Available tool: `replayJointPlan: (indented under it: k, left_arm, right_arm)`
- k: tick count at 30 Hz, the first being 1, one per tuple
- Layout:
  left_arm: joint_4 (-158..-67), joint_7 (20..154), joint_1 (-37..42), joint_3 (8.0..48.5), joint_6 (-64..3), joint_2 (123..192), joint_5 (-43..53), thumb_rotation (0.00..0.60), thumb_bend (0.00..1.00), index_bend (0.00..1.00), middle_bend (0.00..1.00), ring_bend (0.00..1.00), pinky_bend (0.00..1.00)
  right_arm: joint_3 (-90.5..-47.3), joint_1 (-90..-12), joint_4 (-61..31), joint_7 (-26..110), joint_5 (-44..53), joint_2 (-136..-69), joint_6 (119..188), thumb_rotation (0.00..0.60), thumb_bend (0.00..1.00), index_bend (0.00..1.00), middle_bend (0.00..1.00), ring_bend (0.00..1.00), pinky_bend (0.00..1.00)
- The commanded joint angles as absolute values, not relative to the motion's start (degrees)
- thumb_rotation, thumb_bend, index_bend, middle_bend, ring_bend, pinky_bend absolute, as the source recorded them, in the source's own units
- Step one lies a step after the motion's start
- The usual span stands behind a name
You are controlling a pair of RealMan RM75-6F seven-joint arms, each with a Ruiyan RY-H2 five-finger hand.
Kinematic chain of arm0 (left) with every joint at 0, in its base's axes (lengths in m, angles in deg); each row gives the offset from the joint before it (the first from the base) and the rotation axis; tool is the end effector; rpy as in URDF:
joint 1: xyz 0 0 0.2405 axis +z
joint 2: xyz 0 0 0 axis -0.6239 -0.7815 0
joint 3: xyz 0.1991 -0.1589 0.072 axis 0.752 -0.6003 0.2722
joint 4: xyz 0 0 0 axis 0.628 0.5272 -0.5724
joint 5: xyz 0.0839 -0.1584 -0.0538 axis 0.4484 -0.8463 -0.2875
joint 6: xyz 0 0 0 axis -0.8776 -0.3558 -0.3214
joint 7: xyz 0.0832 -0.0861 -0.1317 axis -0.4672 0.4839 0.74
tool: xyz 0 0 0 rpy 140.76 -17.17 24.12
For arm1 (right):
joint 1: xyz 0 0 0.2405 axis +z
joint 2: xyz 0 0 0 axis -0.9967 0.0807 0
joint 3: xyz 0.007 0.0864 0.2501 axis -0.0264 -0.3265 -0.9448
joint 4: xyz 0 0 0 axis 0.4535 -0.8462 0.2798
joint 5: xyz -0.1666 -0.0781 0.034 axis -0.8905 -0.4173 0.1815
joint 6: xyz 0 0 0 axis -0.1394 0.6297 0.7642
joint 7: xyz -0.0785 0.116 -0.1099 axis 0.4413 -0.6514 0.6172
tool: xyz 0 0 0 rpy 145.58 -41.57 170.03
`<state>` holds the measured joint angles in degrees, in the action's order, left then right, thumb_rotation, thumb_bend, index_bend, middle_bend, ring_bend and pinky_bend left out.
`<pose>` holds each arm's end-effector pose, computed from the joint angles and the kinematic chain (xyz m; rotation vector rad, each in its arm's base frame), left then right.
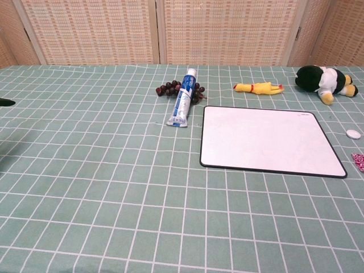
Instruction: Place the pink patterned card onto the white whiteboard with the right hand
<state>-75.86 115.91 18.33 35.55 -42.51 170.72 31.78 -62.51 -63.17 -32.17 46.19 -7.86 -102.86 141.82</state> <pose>-0.3489 0.3153 0.0627 -1.5460 -0.9256 -1.0173 -0.3838 -0.3203 0.0718 1.6327 -0.9632 0.4480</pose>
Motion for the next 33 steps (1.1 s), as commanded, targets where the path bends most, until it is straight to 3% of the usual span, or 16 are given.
replayJointPlan:
  k: [1, 27, 33]
  left_arm:
    - [-75.9, 115.96, 18.31, 35.56, -42.45, 170.69, 31.77, 0.6, 0.16, 0.0, 0.0, 0.0, 0.0]
    - [-76.25, 116.63, 18.16, 35.78, -41.64, 170.36, 31.8, 0.6, 0.16, 0.0, 0.0, 0.0, 0.0]
    - [-76.22, 116.75, 18.1, 35.8, -41.4, 170.34, 31.77, 0.6, 0.16, 0.0, 0.0, 0.0, 0.0]
  right_arm:
    - [-62.51, -63.1, -31.95, 46.15, -7.83, -102.79, 141.8, 0.6, 0.0, 0.38, 0.0, 0.0, 0.0]
    - [-63.02, -62.44, -31.95, 47.1, -5.09, -102.92, 139.35, 0.6, 0.0, 0.41, 0.0, 0.0, 0.0]
    - [-63.24, -62.19, -31.26, 48.04, -3.53, -102.56, 137.81, 0.6, 0.0, 0.37, 0.0, 0.0, 0.0]
